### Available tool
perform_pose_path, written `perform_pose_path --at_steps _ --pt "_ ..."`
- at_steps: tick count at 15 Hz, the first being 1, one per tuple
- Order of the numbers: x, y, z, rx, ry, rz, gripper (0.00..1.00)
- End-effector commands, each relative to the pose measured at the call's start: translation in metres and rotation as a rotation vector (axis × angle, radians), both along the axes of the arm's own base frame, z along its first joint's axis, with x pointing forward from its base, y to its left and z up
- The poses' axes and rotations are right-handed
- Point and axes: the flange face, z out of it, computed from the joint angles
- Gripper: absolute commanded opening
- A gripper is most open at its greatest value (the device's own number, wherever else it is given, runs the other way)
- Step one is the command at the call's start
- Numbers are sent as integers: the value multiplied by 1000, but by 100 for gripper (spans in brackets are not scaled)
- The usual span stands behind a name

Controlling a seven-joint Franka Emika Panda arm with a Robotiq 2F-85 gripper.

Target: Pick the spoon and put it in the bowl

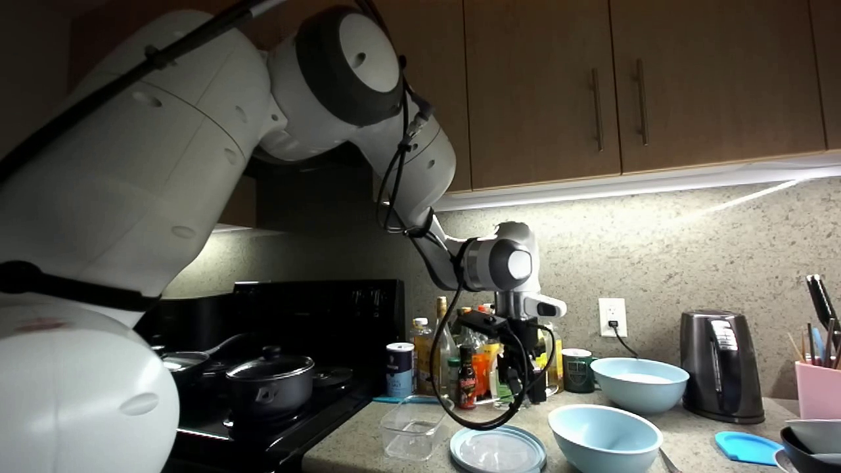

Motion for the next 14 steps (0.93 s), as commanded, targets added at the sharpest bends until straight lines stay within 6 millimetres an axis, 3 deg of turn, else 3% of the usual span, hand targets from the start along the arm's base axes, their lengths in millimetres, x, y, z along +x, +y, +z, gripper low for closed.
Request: perform_pose_path --at_steps 1,3,4,14 --pt "14 -27 10 52 9 -77 0" --pt "18 -37 9 48 11 -126 0" --pt "13 -32 12 30 -1 -77 0" --pt "23 -53 2 76 -10 -121 0"
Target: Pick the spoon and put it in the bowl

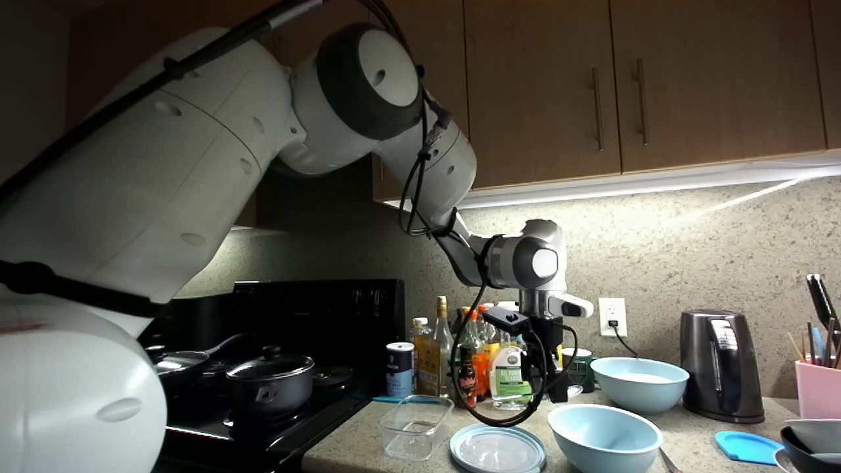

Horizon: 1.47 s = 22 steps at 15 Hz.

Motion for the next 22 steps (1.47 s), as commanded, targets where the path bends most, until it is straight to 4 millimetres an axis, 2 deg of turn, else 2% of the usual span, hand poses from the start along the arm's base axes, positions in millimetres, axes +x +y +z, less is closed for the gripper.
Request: perform_pose_path --at_steps 1,7,8,12,18,22 --pt "6 -16 2 40 -17 -26 0" --pt "22 -38 -11 46 -43 -104 0" --pt "14 -34 -6 30 -27 -75 0" --pt "21 -37 -14 28 -28 -79 0" --pt "37 -73 -18 65 5 -230 0" --pt "43 -86 -36 72 100 -339 0"
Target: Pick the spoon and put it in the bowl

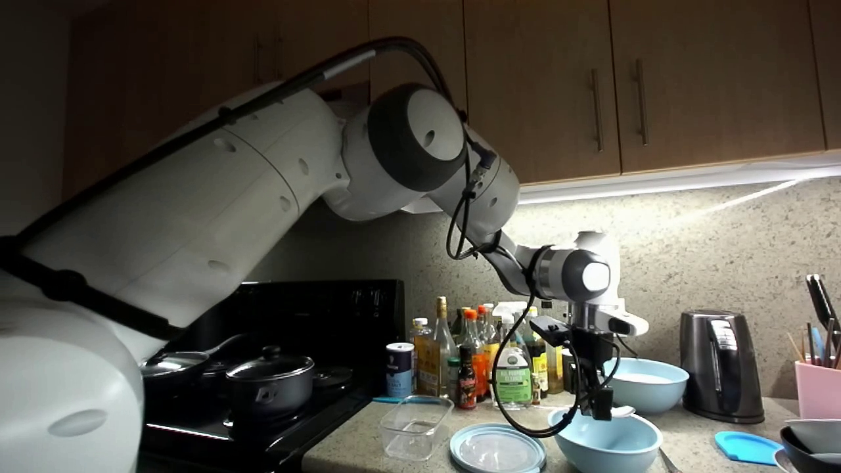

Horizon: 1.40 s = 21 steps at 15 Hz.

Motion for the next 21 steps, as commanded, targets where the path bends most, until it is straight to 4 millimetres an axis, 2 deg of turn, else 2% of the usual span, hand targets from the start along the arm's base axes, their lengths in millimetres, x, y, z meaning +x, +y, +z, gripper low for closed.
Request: perform_pose_path --at_steps 1,7,8,9,15,19,21 --pt "9 -4 -14 38 85 -109 0" --pt "23 26 -35 19 177 -170 0" --pt "26 29 -35 11 176 -182 25" --pt "28 30 -36 9 175 -189 26" --pt "38 26 -25 8 148 -228 63" --pt "38 24 -8 -5 118 -236 89" --pt "36 23 4 -19 91 -233 99"
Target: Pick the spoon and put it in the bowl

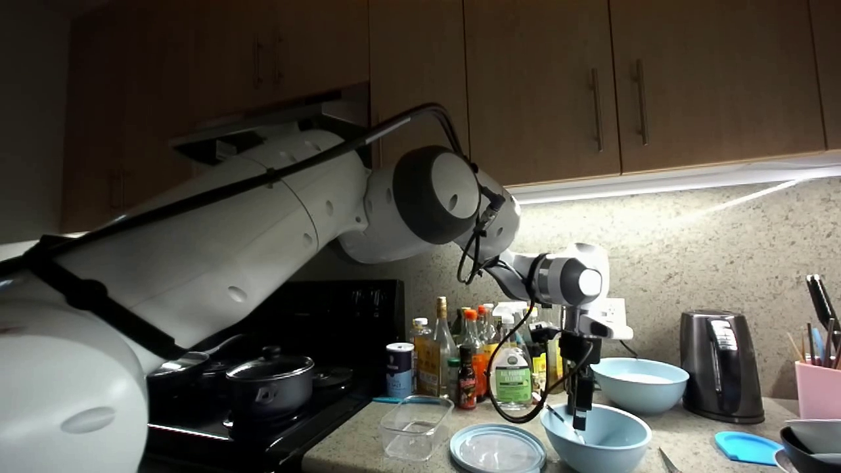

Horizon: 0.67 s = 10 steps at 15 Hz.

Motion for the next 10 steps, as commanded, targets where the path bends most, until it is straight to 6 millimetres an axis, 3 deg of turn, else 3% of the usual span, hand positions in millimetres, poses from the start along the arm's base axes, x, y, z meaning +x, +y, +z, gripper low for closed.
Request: perform_pose_path --at_steps 1,10 --pt "-5 -3 28 -31 -31 -23 100" --pt "-21 -16 102 -152 -256 -69 100"
